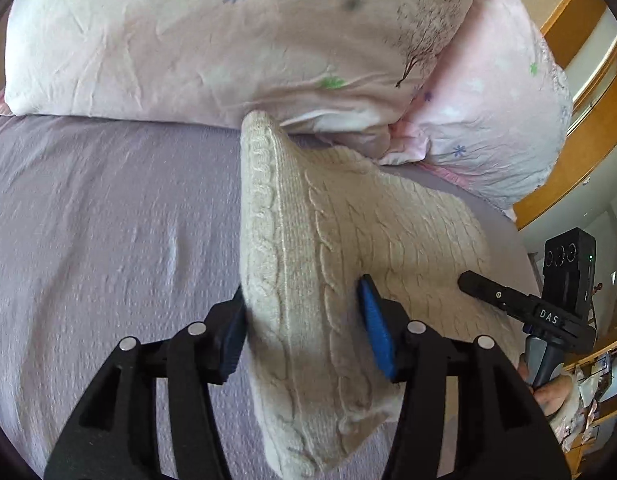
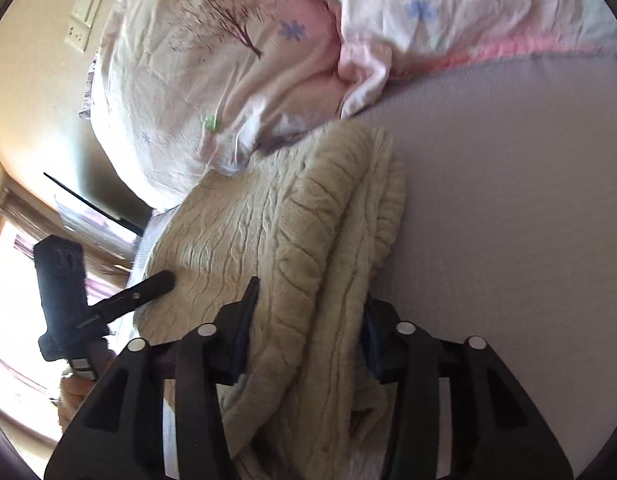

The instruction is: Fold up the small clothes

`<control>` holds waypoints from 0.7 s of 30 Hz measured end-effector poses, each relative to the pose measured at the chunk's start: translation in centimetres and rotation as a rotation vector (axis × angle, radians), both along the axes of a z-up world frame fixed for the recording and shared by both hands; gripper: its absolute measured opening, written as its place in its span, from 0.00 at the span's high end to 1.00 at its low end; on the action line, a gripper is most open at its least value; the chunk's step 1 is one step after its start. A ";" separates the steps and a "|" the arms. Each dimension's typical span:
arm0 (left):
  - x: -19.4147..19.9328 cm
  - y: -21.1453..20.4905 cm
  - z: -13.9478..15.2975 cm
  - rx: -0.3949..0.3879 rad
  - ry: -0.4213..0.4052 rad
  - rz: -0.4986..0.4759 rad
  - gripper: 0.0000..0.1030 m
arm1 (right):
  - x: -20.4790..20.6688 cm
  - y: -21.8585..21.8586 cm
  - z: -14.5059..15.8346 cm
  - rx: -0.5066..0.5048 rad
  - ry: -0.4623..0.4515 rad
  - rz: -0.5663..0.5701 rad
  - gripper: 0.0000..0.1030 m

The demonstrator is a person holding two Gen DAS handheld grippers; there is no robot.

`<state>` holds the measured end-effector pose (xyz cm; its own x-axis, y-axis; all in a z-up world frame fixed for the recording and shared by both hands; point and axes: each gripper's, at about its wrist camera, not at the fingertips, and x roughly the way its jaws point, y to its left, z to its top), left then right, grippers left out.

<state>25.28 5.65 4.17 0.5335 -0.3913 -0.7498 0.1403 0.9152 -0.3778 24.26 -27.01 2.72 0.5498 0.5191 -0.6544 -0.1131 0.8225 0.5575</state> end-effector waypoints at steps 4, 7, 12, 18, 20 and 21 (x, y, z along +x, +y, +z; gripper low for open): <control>-4.7 -0.4 4.6 -0.009 -0.221 -0.052 0.30 | -5.1 -2.1 5.1 -0.004 -0.192 -0.083 0.35; -6.7 -2.7 5.5 -0.048 -0.254 -0.138 0.09 | -6.8 -0.1 6.2 0.173 -0.201 0.104 0.24; -4.1 -6.4 0.0 0.084 -0.068 -0.137 0.06 | -4.2 3.0 0.6 0.086 0.040 0.102 0.34; -8.6 -7.9 0.9 0.314 -0.169 -0.119 0.02 | -8.6 1.2 3.1 0.063 -0.051 0.011 0.12; -10.6 -6.2 1.0 0.337 -0.173 -0.084 0.02 | -11.9 1.2 4.6 -0.024 -0.143 -0.034 0.01; -11.7 -5.1 0.7 0.357 -0.157 -0.048 0.02 | -13.2 1.2 4.9 -0.062 -0.171 -0.057 0.01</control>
